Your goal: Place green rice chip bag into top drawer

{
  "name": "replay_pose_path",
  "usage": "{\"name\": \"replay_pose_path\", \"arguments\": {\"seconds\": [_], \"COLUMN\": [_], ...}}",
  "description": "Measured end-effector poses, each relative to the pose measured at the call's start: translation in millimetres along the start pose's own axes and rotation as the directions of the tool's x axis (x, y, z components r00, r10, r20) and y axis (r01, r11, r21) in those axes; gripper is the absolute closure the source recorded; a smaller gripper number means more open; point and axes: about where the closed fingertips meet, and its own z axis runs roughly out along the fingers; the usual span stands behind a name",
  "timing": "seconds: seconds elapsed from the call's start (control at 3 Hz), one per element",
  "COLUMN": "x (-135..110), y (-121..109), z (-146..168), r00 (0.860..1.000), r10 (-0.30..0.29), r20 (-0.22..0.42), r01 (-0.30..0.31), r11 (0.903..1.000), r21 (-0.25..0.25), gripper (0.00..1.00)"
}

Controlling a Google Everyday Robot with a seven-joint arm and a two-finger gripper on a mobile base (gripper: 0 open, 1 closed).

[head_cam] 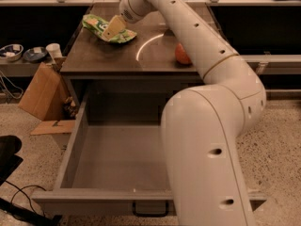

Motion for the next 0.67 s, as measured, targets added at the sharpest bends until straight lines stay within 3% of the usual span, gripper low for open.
{"name": "replay_pose_path", "arguments": {"seconds": [0.33,0.67], "x": [-14,-9], "y": [8,5], "z": [22,51], "r00": [1.000,0.999], "r10": [0.011,0.038], "r20": [0.025,0.011], "r01": [-0.010,-0.037], "r11": [0.9994,0.9990], "r21": [-0.032,-0.024], "gripper": [0.00,0.00]}}
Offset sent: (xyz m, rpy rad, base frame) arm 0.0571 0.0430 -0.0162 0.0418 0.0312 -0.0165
